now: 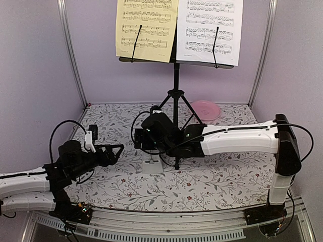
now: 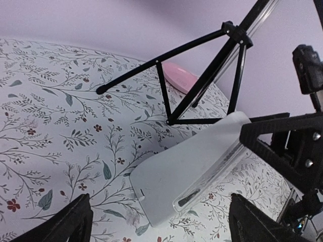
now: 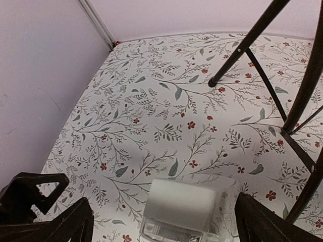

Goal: Set up the instrument practice props

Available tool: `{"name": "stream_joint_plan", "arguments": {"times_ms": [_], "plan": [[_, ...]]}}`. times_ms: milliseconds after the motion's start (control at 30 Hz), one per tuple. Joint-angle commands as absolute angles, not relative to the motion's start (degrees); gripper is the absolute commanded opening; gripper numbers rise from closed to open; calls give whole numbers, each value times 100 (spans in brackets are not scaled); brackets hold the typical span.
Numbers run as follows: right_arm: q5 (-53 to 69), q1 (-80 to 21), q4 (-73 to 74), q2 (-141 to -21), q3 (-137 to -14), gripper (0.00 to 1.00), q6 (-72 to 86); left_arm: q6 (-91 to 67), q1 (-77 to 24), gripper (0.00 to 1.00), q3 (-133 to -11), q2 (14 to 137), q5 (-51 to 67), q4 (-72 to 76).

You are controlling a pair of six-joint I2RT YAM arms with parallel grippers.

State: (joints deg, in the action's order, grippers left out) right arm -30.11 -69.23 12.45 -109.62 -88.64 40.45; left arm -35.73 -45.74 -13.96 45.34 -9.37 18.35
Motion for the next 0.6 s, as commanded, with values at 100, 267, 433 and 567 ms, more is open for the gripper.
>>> {"name": "stream_joint_plan", "arguments": {"times_ms": [100, 267, 433, 567], "plan": [[-3922, -6952, 1909, -11514, -9113, 97, 4656, -3602, -4317, 94, -1680, 4123, -1359, 767], [-3968, -6954, 1721, -11699, -9161, 89, 4474, -3834, -4315, 99, -1928, 4408, -1842, 219], [-3966, -6953, 1401, -11662, -9001, 80, 4195, -3926, -4308, 99, -2076, 4803, -2055, 102], [-3624, -6953, 657, -11404, -8521, 69, 3619, -3804, -4311, 99, -2229, 5120, -1966, -28]]}}
